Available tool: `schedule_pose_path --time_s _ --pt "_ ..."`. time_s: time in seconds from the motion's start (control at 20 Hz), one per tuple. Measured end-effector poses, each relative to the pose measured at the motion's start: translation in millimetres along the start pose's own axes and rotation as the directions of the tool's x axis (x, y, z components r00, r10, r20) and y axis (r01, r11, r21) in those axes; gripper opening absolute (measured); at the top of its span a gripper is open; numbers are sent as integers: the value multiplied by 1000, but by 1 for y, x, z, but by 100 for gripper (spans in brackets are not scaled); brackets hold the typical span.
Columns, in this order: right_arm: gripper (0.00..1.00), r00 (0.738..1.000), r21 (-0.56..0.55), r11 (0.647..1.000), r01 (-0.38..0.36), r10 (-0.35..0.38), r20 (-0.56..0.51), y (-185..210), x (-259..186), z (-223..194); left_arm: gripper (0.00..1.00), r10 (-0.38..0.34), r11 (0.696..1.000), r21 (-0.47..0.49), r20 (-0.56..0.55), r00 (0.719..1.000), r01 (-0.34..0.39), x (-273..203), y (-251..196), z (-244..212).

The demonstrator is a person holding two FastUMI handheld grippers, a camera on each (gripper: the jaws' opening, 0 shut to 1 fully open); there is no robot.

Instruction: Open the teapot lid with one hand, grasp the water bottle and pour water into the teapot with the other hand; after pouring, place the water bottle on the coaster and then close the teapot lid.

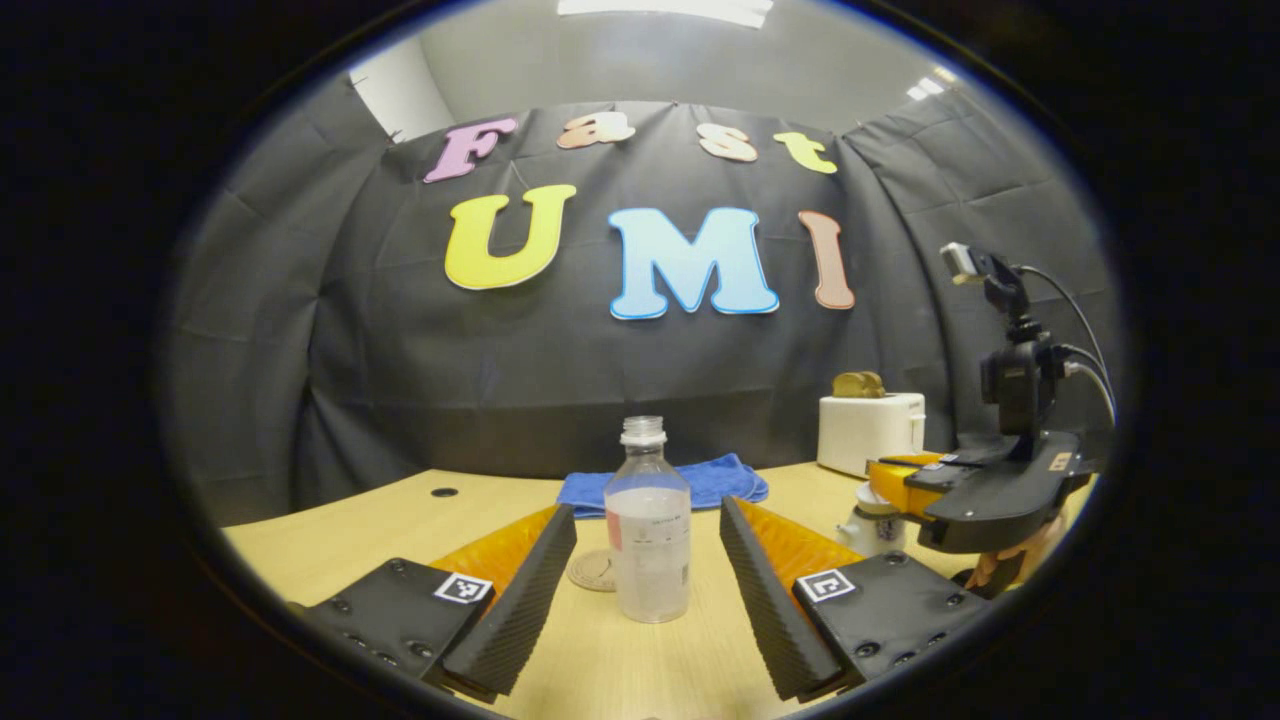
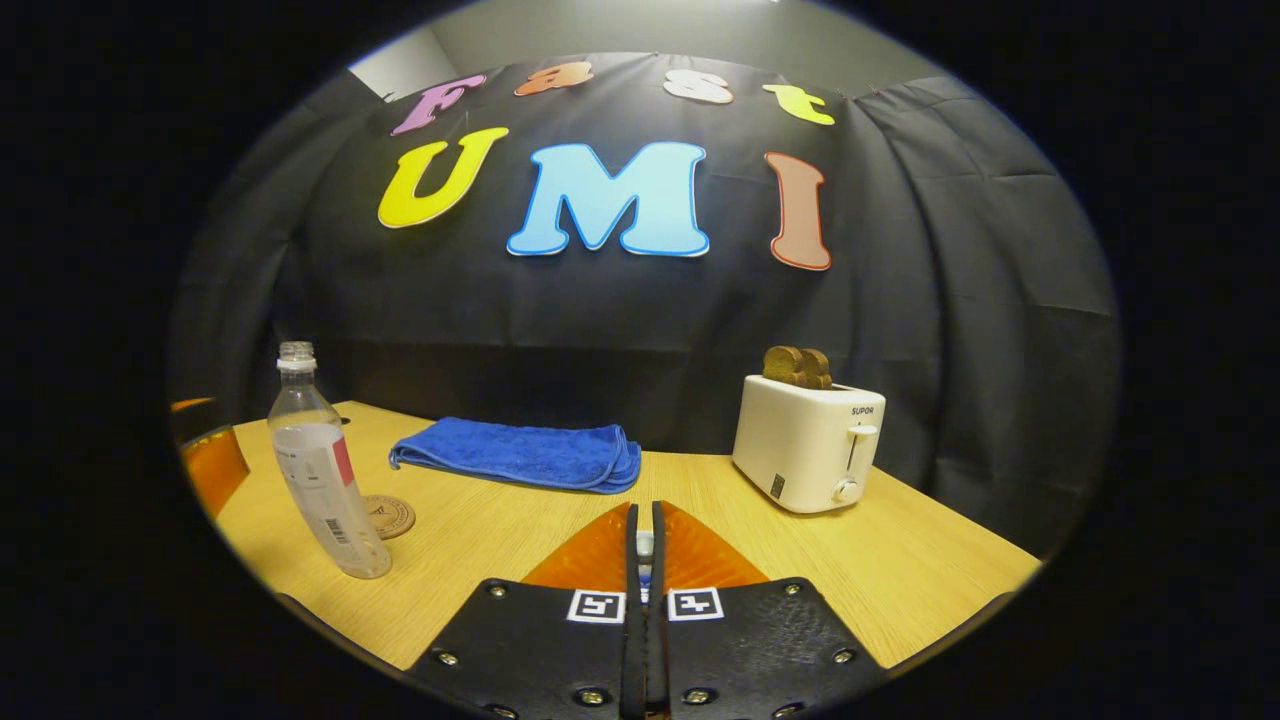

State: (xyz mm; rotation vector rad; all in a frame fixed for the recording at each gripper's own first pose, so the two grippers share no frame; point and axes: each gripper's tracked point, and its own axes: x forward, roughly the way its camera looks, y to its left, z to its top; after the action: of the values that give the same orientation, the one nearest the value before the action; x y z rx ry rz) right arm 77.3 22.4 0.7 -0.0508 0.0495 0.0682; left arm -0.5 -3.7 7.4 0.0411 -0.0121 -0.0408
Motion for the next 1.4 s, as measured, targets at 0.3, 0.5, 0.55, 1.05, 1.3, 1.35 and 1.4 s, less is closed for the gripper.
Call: schedule_pose_path --time_s 0.3,0.5,0.55,1.05,1.3,1.35,1.4 --pt "1 998 6 999 -48 47 43 3 -38 19 98 -11 1000 6 -38 999 11 11 -8 -15" --pt "1 995 12 998 -69 68 73 -1 -64 28 100 -1 1000 -1 -75 997 1 24 -6 -28" --pt "1 994 10 997 -74 73 79 0 -69 30 100 6 1000 -6 -83 997 -6 28 -5 -30" --pt "1 992 20 995 -99 97 78 2 -85 27 100 13 1000 -11 -103 995 -14 65 0 -36" --pt "1 992 8 995 -95 94 82 -1 -88 26 100 11 999 -31 -113 994 -14 82 1 -44" --pt "1 992 7 995 -96 95 83 -1 -88 25 100 18 999 -39 -115 993 -23 86 5 -45" --pt "1 992 7 995 -96 95 84 -2 -89 26 100 23 999 -40 -120 993 -28 88 7 -46"
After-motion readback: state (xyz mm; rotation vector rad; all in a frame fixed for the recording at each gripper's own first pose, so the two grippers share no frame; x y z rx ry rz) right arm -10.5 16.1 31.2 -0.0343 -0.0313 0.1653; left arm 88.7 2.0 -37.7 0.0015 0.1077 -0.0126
